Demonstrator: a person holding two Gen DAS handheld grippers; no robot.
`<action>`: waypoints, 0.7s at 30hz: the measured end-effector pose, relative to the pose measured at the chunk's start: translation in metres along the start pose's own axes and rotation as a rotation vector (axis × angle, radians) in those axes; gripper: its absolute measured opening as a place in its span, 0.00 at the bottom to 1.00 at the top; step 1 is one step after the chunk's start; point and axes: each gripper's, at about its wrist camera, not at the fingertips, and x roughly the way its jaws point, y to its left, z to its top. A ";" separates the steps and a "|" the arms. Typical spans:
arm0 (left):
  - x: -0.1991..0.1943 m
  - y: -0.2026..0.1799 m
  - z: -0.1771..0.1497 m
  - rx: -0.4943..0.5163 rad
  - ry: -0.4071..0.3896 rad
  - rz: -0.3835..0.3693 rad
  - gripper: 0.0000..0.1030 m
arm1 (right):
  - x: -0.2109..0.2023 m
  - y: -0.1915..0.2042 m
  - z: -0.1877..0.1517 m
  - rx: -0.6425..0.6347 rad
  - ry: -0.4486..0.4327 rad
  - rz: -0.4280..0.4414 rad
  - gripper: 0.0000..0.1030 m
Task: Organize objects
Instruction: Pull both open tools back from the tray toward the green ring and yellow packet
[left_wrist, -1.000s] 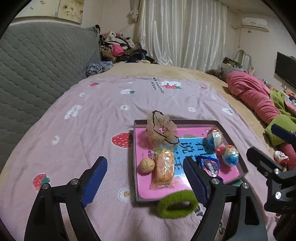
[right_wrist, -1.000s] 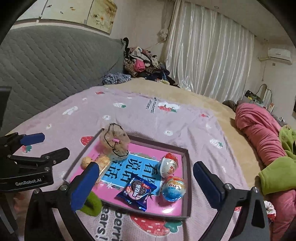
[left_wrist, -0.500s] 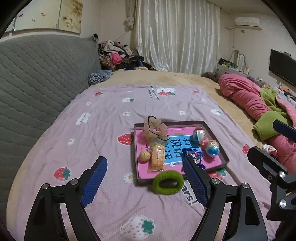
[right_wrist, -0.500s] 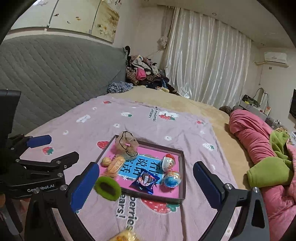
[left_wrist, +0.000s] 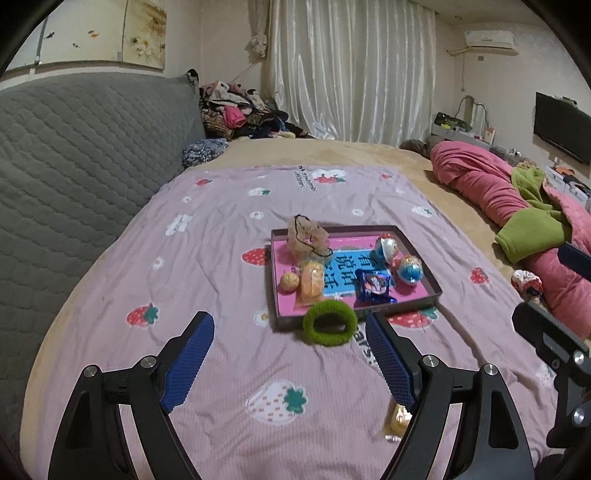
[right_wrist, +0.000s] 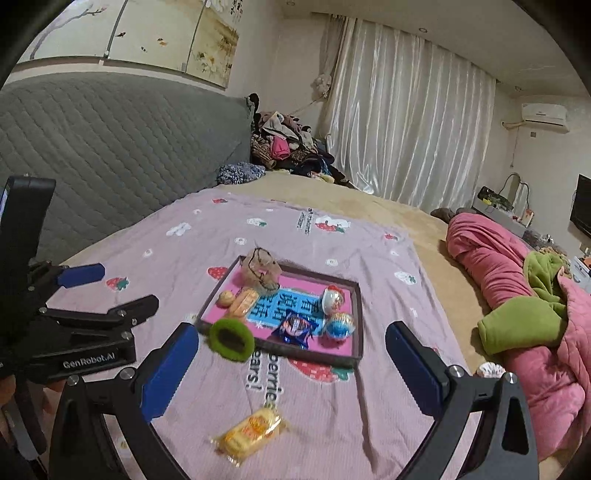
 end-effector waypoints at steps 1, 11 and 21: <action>-0.004 0.001 -0.004 0.000 0.004 -0.002 0.83 | -0.002 0.001 -0.004 -0.001 0.004 0.002 0.99; -0.009 -0.001 -0.031 0.006 0.037 -0.013 0.83 | -0.008 0.022 -0.035 -0.014 0.079 0.015 0.99; 0.018 -0.004 -0.055 0.005 0.083 -0.015 0.83 | 0.011 0.028 -0.070 0.022 0.181 0.014 0.99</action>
